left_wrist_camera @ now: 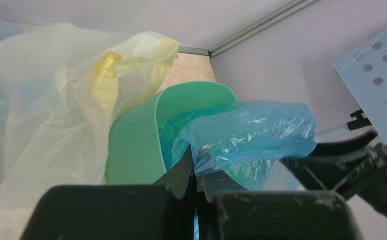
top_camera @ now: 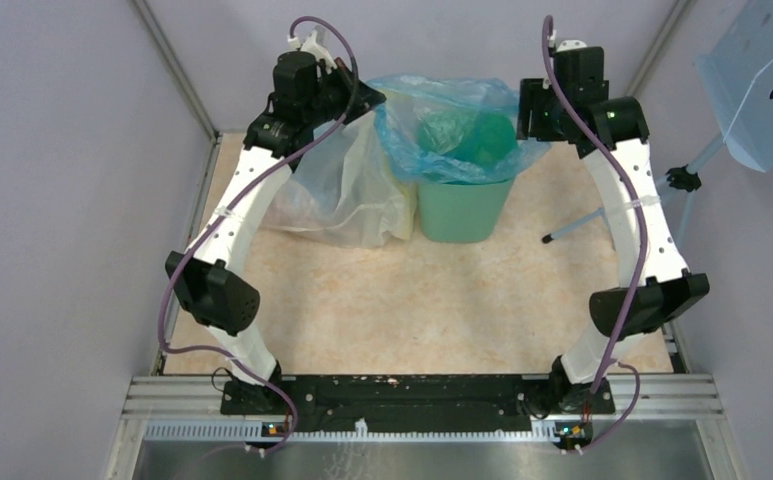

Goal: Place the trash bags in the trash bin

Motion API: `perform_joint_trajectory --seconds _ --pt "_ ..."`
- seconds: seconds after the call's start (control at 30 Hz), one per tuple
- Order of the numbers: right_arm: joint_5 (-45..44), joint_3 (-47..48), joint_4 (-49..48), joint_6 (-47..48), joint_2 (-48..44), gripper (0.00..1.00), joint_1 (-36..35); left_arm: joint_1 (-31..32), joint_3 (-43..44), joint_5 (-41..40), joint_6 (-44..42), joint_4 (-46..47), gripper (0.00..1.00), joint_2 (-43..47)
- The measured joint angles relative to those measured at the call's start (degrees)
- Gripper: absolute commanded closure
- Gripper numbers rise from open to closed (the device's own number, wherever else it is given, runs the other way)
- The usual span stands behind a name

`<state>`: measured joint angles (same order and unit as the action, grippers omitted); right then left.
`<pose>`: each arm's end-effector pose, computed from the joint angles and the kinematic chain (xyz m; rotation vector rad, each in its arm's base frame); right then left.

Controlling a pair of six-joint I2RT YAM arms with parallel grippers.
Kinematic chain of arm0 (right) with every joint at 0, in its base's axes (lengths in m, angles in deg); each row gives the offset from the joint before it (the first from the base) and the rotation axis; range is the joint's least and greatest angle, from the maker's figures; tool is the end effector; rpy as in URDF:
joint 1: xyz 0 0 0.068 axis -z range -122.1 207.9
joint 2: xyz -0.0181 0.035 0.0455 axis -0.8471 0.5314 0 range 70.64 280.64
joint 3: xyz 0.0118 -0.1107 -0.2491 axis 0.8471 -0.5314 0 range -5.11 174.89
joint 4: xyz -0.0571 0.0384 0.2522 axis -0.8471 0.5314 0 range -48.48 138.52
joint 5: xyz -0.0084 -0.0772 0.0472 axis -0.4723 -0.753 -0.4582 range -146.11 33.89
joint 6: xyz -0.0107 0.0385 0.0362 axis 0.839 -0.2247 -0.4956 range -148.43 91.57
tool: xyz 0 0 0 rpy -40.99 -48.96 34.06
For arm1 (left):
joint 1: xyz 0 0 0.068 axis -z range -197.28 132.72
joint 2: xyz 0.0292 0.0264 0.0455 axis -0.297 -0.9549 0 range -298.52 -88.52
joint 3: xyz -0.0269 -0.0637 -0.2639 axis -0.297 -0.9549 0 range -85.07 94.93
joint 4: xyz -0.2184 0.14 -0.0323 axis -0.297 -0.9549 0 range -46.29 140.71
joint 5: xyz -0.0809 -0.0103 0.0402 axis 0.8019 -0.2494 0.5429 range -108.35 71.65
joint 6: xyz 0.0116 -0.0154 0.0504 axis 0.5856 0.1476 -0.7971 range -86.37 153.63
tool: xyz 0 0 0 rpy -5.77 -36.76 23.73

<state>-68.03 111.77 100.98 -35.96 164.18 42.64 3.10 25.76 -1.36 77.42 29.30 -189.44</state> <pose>0.3158 0.0785 0.4650 -0.0314 2.1853 -0.0043 0.3778 -0.1515 0.4524 -0.1565 1.8847 -1.0523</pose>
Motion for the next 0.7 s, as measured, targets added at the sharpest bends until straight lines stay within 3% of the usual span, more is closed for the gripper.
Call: perform_joint_trajectory --seconds 0.13,0.43,0.6,0.7 --pt "-0.48 -9.18 -3.43 1.05 -7.8 0.3 -4.31 1.2 1.38 1.49 1.64 0.42 1.0 -2.75" --pt "-10.05 -13.35 -11.06 -1.07 -16.35 0.24 -12.92 3.23 2.01 1.6 4.42 1.81 1.0 -5.31" --pt "-15.98 -13.38 -11.82 -1.57 -16.5 0.44 -13.11 3.21 2.1 1.38 4.98 2.25 1.0 -5.42" --pt "-12.0 -13.44 -12.13 -2.64 -17.16 0.46 -13.33 3.17 2.25 1.33 5.07 2.58 1.0 -5.42"
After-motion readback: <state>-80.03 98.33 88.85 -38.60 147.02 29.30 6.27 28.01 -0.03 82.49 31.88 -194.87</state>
